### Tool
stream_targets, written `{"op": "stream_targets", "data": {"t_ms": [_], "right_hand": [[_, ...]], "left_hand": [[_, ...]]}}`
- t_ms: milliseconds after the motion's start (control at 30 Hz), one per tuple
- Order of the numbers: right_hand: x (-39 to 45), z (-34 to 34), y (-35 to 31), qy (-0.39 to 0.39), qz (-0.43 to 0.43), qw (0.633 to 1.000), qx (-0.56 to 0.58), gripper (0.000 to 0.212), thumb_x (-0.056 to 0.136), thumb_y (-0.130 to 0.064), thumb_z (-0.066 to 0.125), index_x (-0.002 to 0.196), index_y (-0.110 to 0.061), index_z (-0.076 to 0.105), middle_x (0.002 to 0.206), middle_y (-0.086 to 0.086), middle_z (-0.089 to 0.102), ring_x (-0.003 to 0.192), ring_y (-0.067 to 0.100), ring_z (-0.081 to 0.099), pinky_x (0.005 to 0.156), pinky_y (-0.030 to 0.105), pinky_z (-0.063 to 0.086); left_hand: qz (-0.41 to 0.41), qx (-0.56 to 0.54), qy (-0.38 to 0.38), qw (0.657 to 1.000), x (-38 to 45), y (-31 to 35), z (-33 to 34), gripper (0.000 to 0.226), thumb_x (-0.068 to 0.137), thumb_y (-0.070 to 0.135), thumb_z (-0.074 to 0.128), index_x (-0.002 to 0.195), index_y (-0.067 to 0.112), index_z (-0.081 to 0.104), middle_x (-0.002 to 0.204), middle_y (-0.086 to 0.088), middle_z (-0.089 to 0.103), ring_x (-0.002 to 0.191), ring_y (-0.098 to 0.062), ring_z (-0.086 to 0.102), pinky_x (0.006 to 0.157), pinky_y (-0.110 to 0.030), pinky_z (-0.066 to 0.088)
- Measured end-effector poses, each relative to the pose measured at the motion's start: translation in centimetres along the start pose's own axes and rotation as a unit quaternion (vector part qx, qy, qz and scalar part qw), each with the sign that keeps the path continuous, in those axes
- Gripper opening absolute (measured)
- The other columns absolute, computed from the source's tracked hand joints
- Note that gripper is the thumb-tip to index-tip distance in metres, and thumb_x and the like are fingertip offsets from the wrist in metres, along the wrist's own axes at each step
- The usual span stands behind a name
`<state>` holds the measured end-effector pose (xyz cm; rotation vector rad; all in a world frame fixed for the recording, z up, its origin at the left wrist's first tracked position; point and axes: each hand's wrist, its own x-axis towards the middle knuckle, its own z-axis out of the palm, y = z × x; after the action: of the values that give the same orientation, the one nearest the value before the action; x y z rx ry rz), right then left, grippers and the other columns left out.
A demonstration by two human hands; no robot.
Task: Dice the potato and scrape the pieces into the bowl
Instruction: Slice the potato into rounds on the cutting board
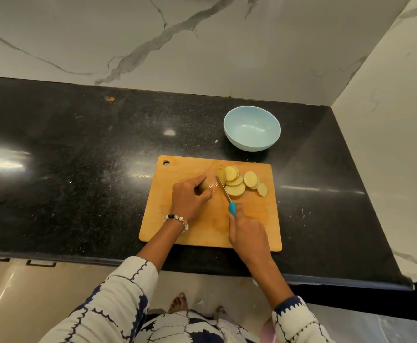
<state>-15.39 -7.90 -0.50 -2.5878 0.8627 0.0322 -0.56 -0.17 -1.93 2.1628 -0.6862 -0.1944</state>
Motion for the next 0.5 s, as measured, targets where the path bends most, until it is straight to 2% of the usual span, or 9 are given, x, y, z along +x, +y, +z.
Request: {"op": "stream_targets", "data": {"t_ms": [133,233,333,433,500], "right_hand": [[-0.5,-0.7,0.2,0.023,0.018,0.985,0.168,0.048,0.099,-0.033,0.042,0.142,-0.011,0.037,0.07,-0.002,0.058,0.06,0.009,0.054,0.052,0.017,0.043],[-1.3,-1.0,0.2,0.049,0.025,0.968,0.243,0.046,0.098,-0.032,0.046,0.138,-0.01,0.044,0.068,0.001,0.059,0.058,0.011,0.055,0.054,0.024,0.048],[-1.7,-1.2,0.1,0.04,0.034,0.958,0.283,0.044,0.097,-0.032,0.047,0.136,-0.011,0.046,0.069,0.002,0.059,0.061,0.013,0.057,0.059,0.036,0.053],[-2.0,-1.1,-0.1,0.027,0.036,0.956,0.291,0.046,0.097,-0.032,0.047,0.137,-0.011,0.044,0.069,0.001,0.058,0.06,0.011,0.056,0.059,0.035,0.054],[-2.2,-0.9,-0.2,0.02,0.029,0.957,0.287,0.047,0.097,-0.033,0.046,0.138,-0.01,0.043,0.069,-0.003,0.057,0.059,0.01,0.055,0.058,0.031,0.053]], "left_hand": [[0.008,0.008,-0.059,0.998,0.3,-0.1,-0.9,0.042,0.078,0.014,0.069,0.12,0.011,0.063,0.113,-0.006,0.068,0.097,-0.014,0.063,0.091,-0.023,0.048],[0.026,0.027,-0.099,0.994,0.8,-0.3,-1.8,0.031,0.085,0.008,0.062,0.116,0.012,0.065,0.118,-0.005,0.066,0.107,-0.014,0.061,0.095,-0.014,0.041],[0.028,0.05,-0.097,0.994,1.3,-0.6,-2.1,0.033,0.084,-0.006,0.056,0.106,0.012,0.07,0.122,-0.008,0.063,0.114,-0.018,0.057,0.093,-0.011,0.035],[0.024,0.049,-0.071,0.996,1.3,-0.7,-2.0,0.03,0.085,-0.006,0.056,0.105,0.011,0.071,0.116,-0.009,0.066,0.11,-0.019,0.06,0.093,-0.015,0.039],[0.03,0.039,-0.054,0.997,1.0,-0.8,-1.8,0.023,0.087,0.006,0.06,0.107,0.011,0.07,0.11,-0.007,0.069,0.104,-0.018,0.064,0.091,-0.017,0.043]]}}
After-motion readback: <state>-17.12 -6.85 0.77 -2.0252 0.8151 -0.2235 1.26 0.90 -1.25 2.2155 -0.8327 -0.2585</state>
